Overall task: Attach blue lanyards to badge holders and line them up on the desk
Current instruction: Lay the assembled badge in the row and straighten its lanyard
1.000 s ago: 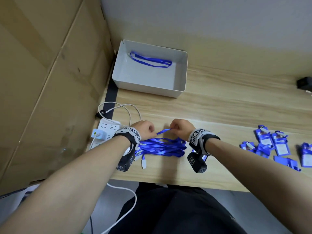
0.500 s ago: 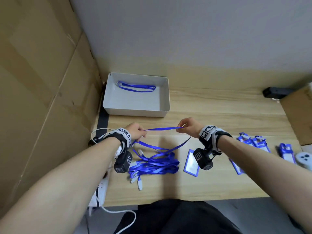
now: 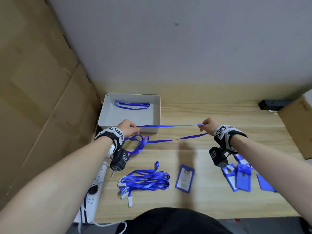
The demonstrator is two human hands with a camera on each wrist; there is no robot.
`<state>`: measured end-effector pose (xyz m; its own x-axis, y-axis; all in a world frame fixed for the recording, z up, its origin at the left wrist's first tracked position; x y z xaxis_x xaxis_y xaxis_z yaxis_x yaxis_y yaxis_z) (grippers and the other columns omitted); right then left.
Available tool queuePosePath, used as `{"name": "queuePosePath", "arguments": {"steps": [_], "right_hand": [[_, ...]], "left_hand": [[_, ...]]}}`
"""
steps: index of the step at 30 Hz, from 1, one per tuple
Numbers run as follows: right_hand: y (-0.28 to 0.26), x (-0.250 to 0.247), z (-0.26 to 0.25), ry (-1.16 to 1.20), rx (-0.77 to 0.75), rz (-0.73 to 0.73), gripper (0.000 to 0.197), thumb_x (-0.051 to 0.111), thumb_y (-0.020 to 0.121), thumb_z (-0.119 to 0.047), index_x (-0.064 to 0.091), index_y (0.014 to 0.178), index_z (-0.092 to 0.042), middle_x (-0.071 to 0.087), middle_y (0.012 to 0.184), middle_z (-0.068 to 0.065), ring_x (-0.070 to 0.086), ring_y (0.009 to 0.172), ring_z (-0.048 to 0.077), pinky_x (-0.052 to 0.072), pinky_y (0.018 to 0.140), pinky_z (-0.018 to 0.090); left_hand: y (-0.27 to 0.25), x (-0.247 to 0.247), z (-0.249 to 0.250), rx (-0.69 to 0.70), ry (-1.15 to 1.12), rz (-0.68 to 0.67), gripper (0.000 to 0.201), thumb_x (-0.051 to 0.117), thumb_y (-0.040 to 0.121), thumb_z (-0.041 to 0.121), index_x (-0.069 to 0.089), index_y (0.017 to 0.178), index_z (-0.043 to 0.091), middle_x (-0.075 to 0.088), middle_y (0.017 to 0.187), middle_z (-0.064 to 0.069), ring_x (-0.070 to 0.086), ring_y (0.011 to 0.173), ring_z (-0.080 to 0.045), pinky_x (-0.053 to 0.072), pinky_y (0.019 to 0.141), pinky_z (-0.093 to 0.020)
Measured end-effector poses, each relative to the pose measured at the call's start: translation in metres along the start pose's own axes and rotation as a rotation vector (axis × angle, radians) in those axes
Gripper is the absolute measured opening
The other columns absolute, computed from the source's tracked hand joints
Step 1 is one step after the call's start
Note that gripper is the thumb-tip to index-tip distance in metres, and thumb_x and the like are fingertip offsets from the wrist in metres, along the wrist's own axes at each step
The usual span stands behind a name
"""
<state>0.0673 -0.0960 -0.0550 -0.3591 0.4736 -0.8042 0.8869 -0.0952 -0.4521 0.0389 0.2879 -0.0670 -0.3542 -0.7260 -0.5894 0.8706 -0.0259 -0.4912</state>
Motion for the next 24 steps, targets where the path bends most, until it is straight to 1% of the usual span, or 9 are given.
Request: {"name": "queuePosePath", "arguments": {"steps": [4, 7, 11, 13, 15, 18, 21, 23, 24], "right_hand": [[0.007, -0.016, 0.04, -0.053, 0.048, 0.016, 0.029, 0.06, 0.092, -0.031, 0.073, 0.073, -0.014, 0.058, 0.06, 0.003, 0.06, 0.071, 0.028, 0.037, 0.059, 0.027], [0.009, -0.024, 0.067, -0.096, 0.09, 0.019, 0.022, 0.06, 0.087, -0.029, 0.075, 0.078, -0.016, 0.066, 0.072, 0.005, 0.063, 0.08, 0.03, 0.041, 0.065, 0.028], [0.02, -0.024, 0.103, -0.091, 0.107, -0.015, 0.018, 0.062, 0.083, -0.023, 0.074, 0.081, -0.01, 0.069, 0.071, 0.01, 0.068, 0.078, 0.031, 0.052, 0.068, 0.031], [0.022, -0.021, 0.117, -0.099, 0.101, -0.039, 0.014, 0.065, 0.082, -0.023, 0.074, 0.083, -0.012, 0.065, 0.064, 0.003, 0.068, 0.074, 0.028, 0.052, 0.068, 0.029], [0.024, -0.015, 0.125, -0.088, 0.087, -0.077, 0.012, 0.066, 0.081, -0.019, 0.075, 0.086, -0.012, 0.065, 0.065, 0.003, 0.065, 0.073, 0.026, 0.048, 0.066, 0.026], [0.029, -0.004, 0.137, -0.08, 0.081, -0.121, 0.023, 0.069, 0.081, -0.018, 0.076, 0.101, -0.009, 0.068, 0.084, 0.009, 0.064, 0.084, 0.027, 0.045, 0.07, 0.026], [0.031, 0.005, 0.143, -0.074, 0.073, -0.135, 0.049, 0.073, 0.08, -0.029, 0.063, 0.125, -0.011, 0.062, 0.123, 0.013, 0.06, 0.113, 0.03, 0.047, 0.09, 0.031], [0.03, 0.008, 0.134, -0.003, 0.024, -0.121, 0.058, 0.075, 0.079, -0.034, 0.059, 0.13, -0.012, 0.057, 0.133, 0.012, 0.057, 0.119, 0.028, 0.044, 0.096, 0.031], [0.029, 0.009, 0.125, 0.043, -0.02, -0.117, 0.058, 0.076, 0.078, -0.031, 0.059, 0.13, -0.013, 0.057, 0.134, 0.011, 0.057, 0.12, 0.027, 0.044, 0.096, 0.03]], "left_hand": [[-0.004, 0.024, 0.032, -0.011, 0.052, -0.01, 0.021, 0.075, 0.084, 0.031, 0.068, 0.072, 0.016, 0.054, 0.056, 0.003, 0.043, 0.049, -0.013, 0.032, 0.046, -0.021], [-0.007, 0.046, 0.054, 0.047, 0.135, -0.091, 0.017, 0.085, 0.073, 0.015, 0.071, 0.083, 0.015, 0.059, 0.068, 0.003, 0.051, 0.062, -0.014, 0.041, 0.053, -0.022], [-0.004, 0.07, 0.069, 0.013, 0.246, -0.072, 0.024, 0.072, 0.078, -0.006, 0.071, 0.081, 0.018, 0.068, 0.082, -0.005, 0.058, 0.058, -0.015, 0.05, 0.052, -0.024], [-0.003, 0.076, 0.08, 0.005, 0.284, -0.008, 0.023, 0.069, 0.08, -0.007, 0.072, 0.081, 0.016, 0.072, 0.087, -0.006, 0.063, 0.06, -0.015, 0.056, 0.061, -0.027], [-0.001, 0.081, 0.087, 0.0, 0.334, 0.031, 0.021, 0.068, 0.083, -0.003, 0.074, 0.085, 0.017, 0.074, 0.094, -0.005, 0.069, 0.076, -0.019, 0.057, 0.079, -0.029], [-0.001, 0.092, 0.099, 0.018, 0.399, 0.083, 0.019, 0.065, 0.086, 0.003, 0.076, 0.098, 0.014, 0.074, 0.101, -0.005, 0.069, 0.095, -0.021, 0.052, 0.089, -0.026], [0.001, 0.103, 0.114, 0.042, 0.269, 0.136, 0.015, 0.063, 0.089, 0.006, 0.074, 0.097, 0.01, 0.073, 0.094, -0.01, 0.071, 0.081, -0.026, 0.058, 0.078, -0.031], [0.002, 0.107, 0.125, 0.05, 0.167, 0.165, 0.011, 0.062, 0.091, 0.004, 0.072, 0.095, 0.007, 0.072, 0.089, -0.012, 0.072, 0.07, -0.024, 0.06, 0.066, -0.027], [0.003, 0.108, 0.131, 0.056, 0.129, 0.167, 0.011, 0.062, 0.091, 0.004, 0.072, 0.096, 0.006, 0.072, 0.088, -0.012, 0.073, 0.069, -0.023, 0.061, 0.066, -0.028]]}}
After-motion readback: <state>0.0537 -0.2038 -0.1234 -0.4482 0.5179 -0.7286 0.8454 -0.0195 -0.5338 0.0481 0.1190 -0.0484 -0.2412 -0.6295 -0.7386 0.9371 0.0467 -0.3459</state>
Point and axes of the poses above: each hand's wrist, its own y-axis towards the middle knuckle, its own x-axis out of the palm, z = x × y, the point moved 6 cm from there along y, towards the middle knuckle
